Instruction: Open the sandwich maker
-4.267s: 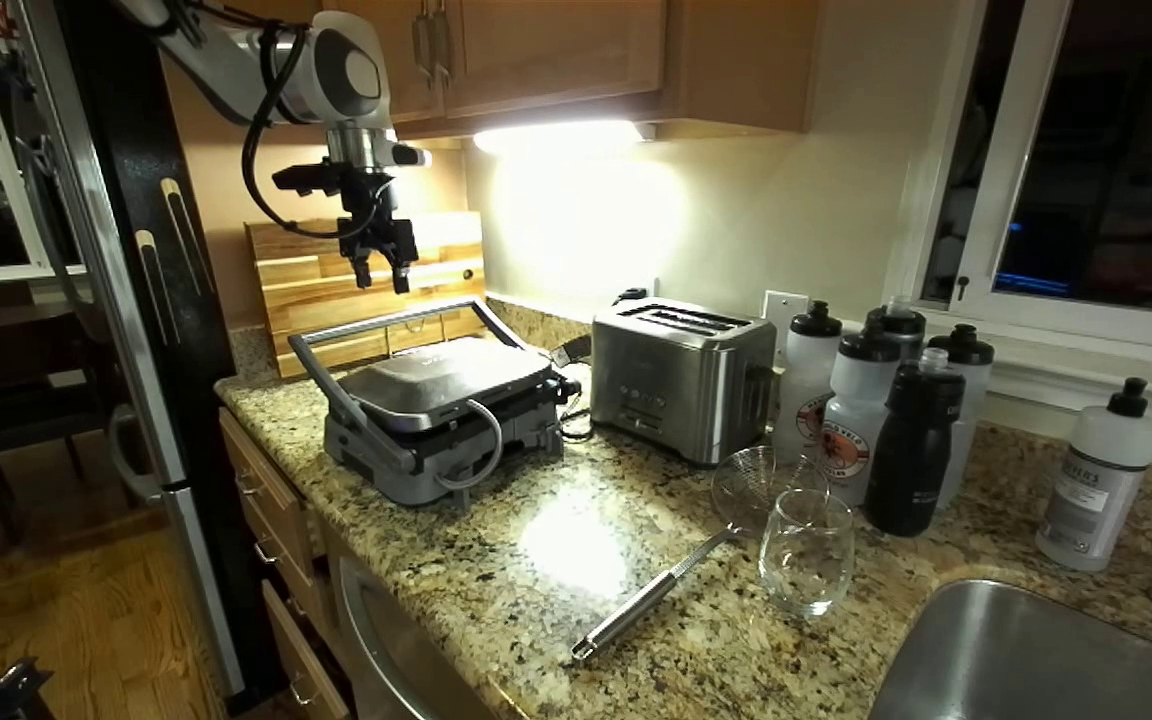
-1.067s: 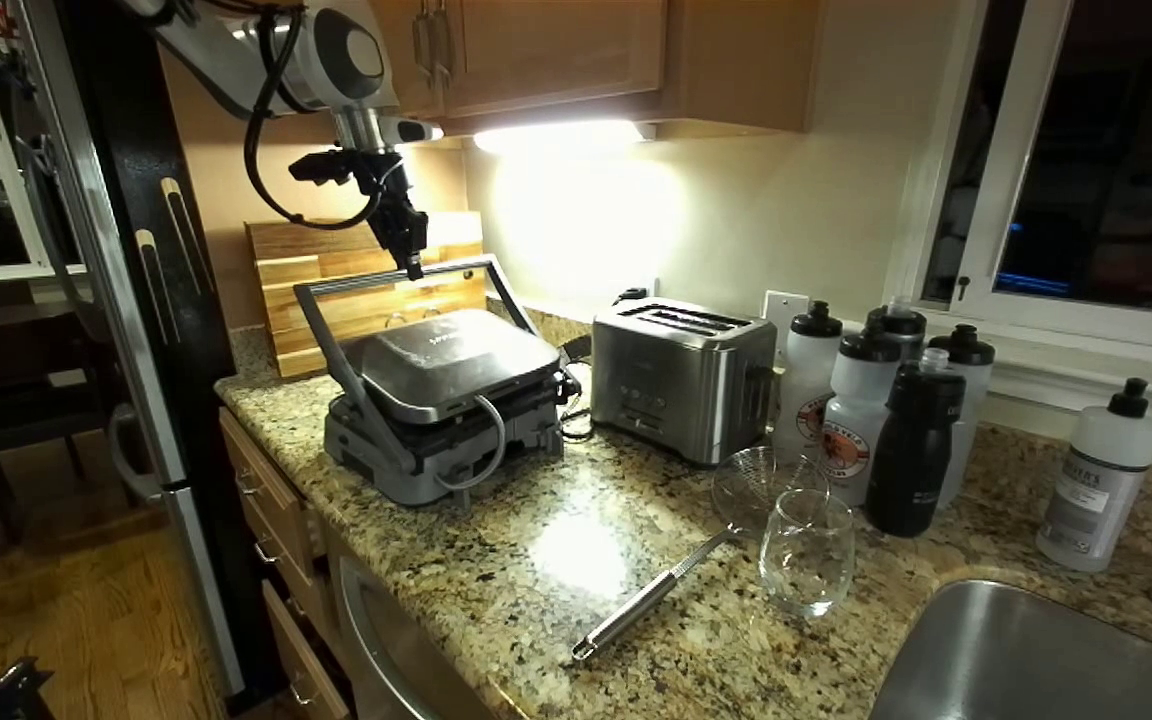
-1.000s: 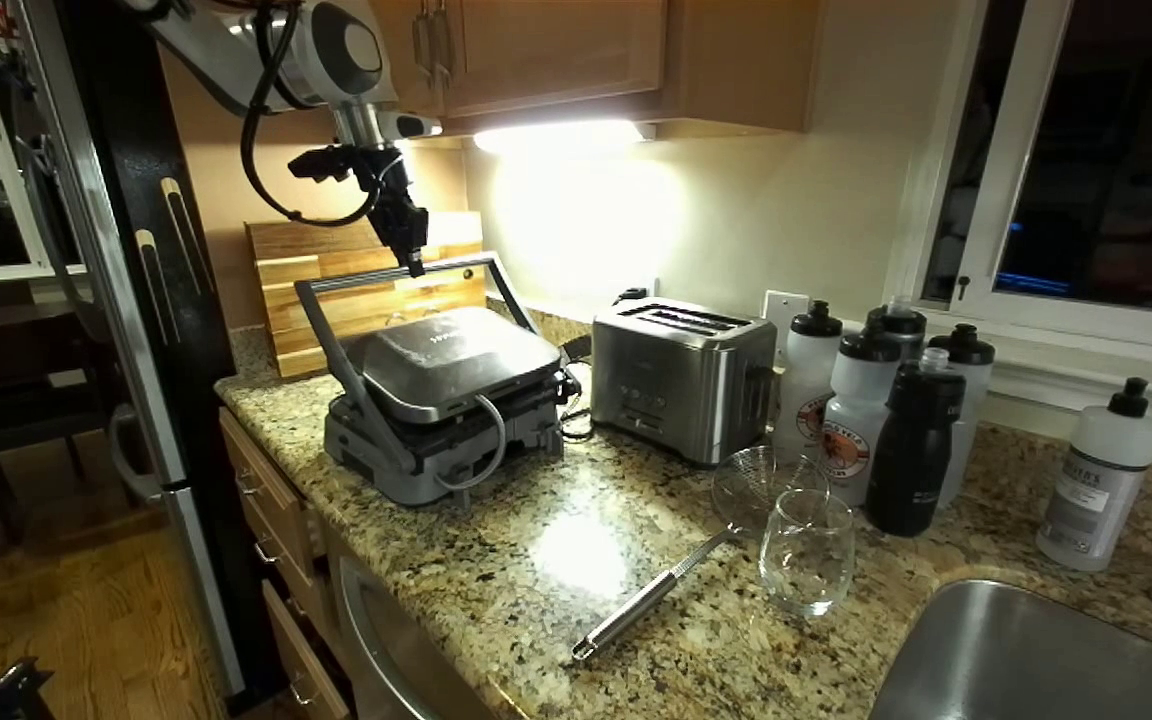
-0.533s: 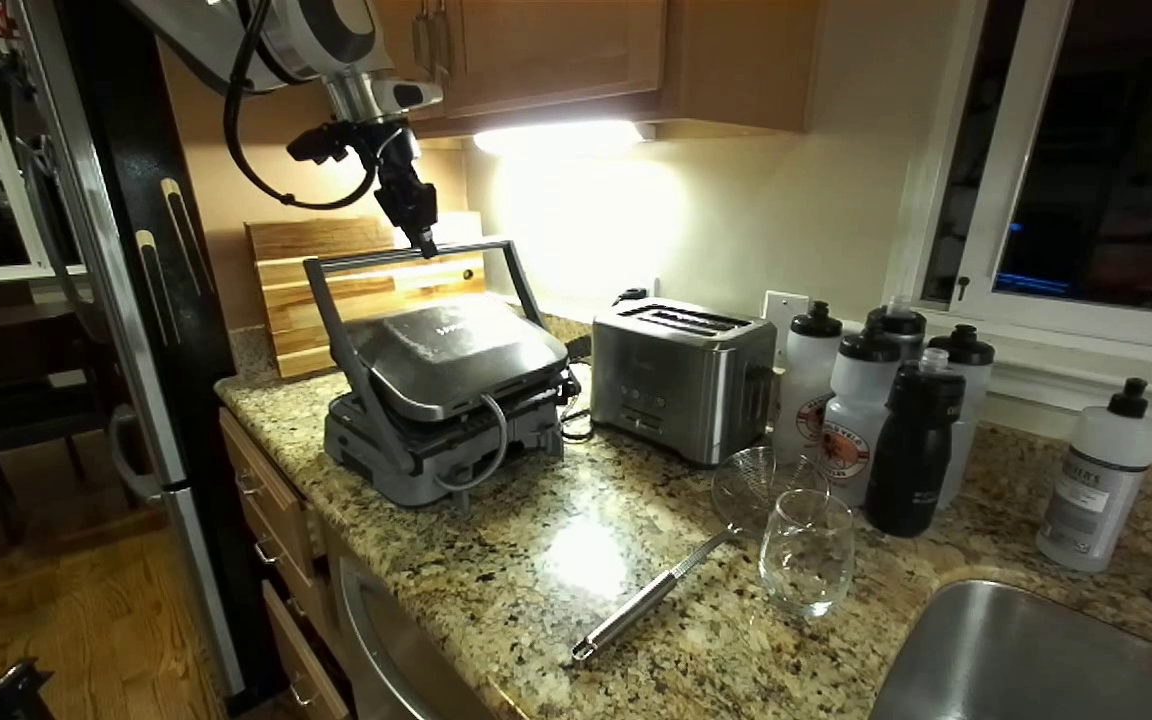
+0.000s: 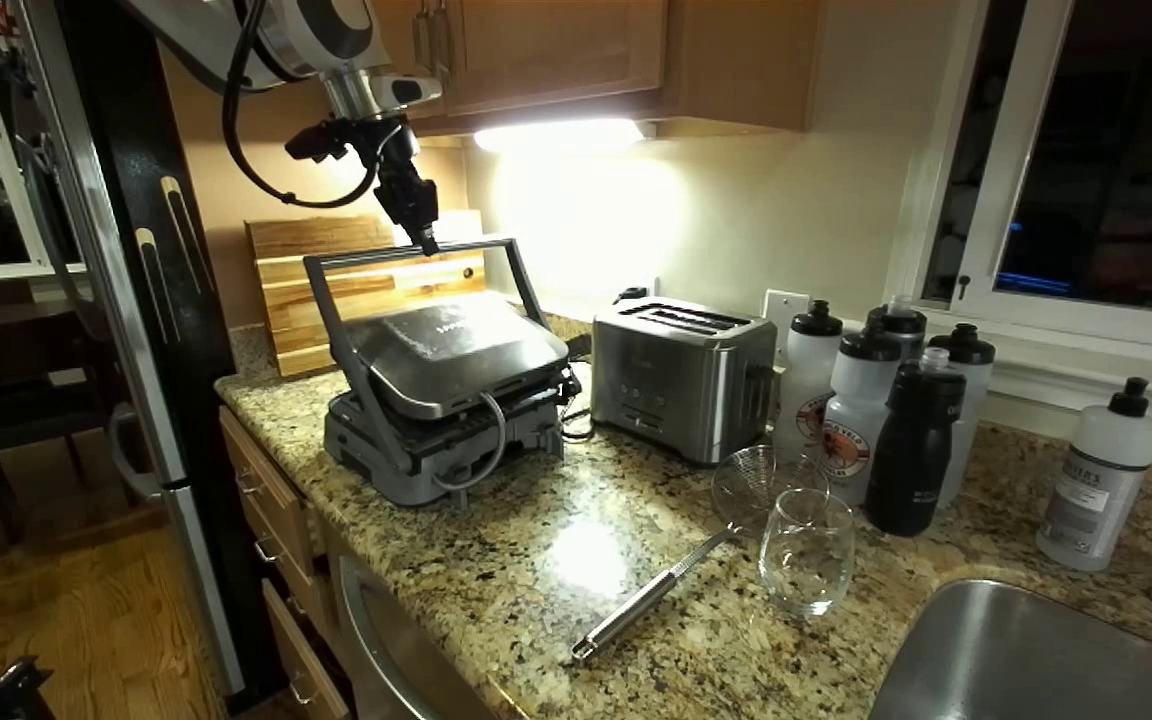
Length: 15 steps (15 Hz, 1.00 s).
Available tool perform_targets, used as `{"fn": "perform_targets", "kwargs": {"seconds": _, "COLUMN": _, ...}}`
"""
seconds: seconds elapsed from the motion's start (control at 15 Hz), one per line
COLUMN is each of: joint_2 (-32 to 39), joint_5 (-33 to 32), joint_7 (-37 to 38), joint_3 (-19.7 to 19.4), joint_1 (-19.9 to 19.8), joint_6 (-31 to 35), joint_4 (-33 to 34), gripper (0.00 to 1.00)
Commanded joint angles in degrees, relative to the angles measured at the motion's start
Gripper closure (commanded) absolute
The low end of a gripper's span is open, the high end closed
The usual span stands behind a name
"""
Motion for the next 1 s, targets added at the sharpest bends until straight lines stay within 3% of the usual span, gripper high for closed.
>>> {"fn": "perform_targets", "kwargs": {"seconds": 0.0, "joint_2": 0.0, "joint_5": -0.1, "joint_7": 0.0, "joint_3": 0.8, "joint_1": -0.8, "joint_6": -0.1, "joint_4": 0.1, "gripper": 0.76}}
{"fn": "perform_targets", "kwargs": {"seconds": 0.2, "joint_2": 0.1, "joint_5": 0.0, "joint_7": 0.0, "joint_3": 0.8, "joint_1": -0.8, "joint_6": -0.1, "joint_4": 0.2, "gripper": 0.76}}
{"fn": "perform_targets", "kwargs": {"seconds": 0.27, "joint_2": -0.1, "joint_5": -0.7, "joint_7": 0.3, "joint_3": 0.7, "joint_1": -0.7, "joint_6": -0.2, "joint_4": -0.1, "gripper": 0.94}}
{"fn": "perform_targets", "kwargs": {"seconds": 0.93, "joint_2": -8.1, "joint_5": -3.5, "joint_7": 3.6, "joint_3": -0.9, "joint_1": -3.5, "joint_6": 0.1, "joint_4": -8.1, "gripper": 0.94}}
